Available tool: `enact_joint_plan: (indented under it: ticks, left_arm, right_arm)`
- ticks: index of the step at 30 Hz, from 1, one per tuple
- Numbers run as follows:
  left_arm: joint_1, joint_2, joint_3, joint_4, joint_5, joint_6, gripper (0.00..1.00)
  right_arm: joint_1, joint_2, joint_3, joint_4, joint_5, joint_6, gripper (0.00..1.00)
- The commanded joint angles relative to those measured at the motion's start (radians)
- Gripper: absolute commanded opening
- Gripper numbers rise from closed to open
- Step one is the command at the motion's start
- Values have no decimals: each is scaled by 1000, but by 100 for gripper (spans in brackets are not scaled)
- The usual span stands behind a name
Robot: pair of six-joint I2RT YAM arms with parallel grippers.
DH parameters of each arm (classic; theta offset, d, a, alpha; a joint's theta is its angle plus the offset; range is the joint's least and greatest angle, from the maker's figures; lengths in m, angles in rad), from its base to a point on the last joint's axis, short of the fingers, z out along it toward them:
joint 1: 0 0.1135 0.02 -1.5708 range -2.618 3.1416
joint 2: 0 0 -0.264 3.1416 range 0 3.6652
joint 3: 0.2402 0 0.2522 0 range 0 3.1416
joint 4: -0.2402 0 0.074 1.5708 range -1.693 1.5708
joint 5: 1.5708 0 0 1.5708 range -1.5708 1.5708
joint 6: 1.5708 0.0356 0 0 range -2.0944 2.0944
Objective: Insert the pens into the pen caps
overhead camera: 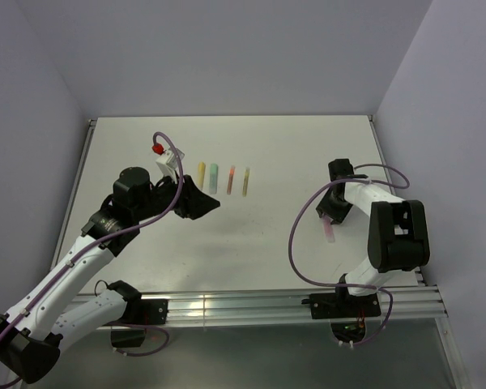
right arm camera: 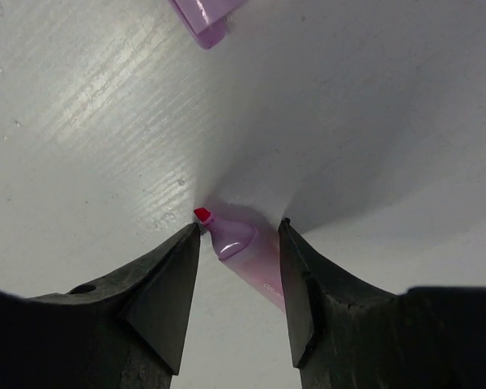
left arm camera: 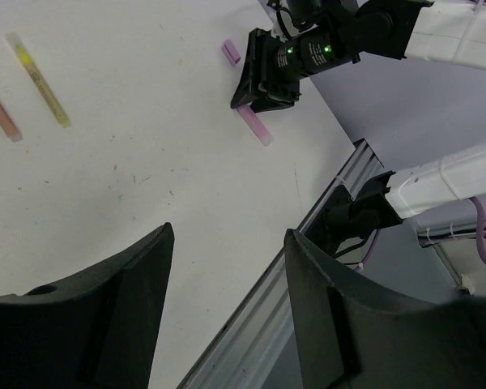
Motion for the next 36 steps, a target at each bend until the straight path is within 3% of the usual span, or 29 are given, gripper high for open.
enact_joint_plan:
  ticks: [1, 10, 20, 29, 32, 36]
  left_arm:
    - [7, -1, -4, 35, 9, -5, 62]
    - [7, -4, -6, 37, 15, -3, 62]
    - [7, -6, -7, 35, 15, -5, 62]
    - [7, -6, -4, 32, 11, 1, 62]
    - [7, -3, -1, 29, 8, 3, 63]
    - [7, 3, -2, 37, 29, -2, 64]
  right_arm:
    - [14, -18, -8, -96, 15, -4, 52]
    - [29, -19, -7, -129, 24, -14, 54]
    - [69, -18, -27, -113, 3, 41, 47]
    - [82, 17, -37, -79, -14, 64, 25]
    - [85, 5, -48, -60, -8, 68, 2]
    - [103, -62, -56, -33, 0, 71, 0]
